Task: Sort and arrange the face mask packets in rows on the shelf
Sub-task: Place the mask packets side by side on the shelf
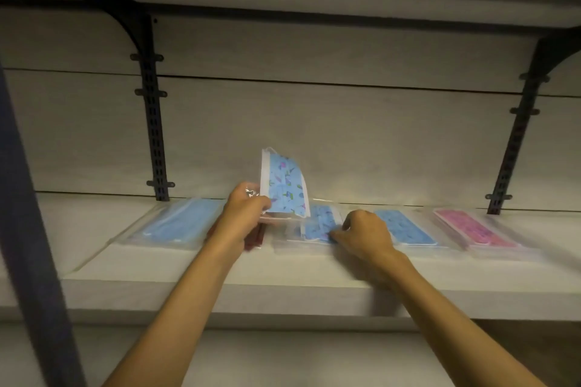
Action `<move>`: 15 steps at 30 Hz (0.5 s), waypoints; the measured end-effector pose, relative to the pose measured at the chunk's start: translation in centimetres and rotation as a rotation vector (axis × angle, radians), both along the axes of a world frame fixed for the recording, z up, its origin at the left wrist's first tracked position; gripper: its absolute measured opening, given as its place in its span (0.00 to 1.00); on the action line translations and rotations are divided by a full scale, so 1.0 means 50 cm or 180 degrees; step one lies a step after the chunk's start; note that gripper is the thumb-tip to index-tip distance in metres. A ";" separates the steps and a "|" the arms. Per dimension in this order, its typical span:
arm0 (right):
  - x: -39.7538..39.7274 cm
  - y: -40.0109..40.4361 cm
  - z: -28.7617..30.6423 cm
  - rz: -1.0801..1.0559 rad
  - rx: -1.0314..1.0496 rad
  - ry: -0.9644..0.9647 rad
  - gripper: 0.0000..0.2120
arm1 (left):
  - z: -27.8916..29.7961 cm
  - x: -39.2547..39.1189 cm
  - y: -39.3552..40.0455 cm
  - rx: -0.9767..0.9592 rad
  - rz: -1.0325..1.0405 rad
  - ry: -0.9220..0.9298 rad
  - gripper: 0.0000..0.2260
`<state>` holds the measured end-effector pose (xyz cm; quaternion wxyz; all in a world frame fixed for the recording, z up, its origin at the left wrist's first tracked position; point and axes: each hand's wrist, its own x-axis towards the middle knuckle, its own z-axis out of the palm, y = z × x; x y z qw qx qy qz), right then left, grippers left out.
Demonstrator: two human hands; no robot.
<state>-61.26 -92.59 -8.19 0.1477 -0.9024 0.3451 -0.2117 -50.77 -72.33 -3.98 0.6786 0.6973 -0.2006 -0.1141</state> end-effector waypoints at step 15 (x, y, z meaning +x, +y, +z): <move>-0.044 -0.036 0.005 0.0517 0.0001 -0.0360 0.11 | -0.045 -0.013 -0.126 0.2390 0.0065 -0.1662 0.21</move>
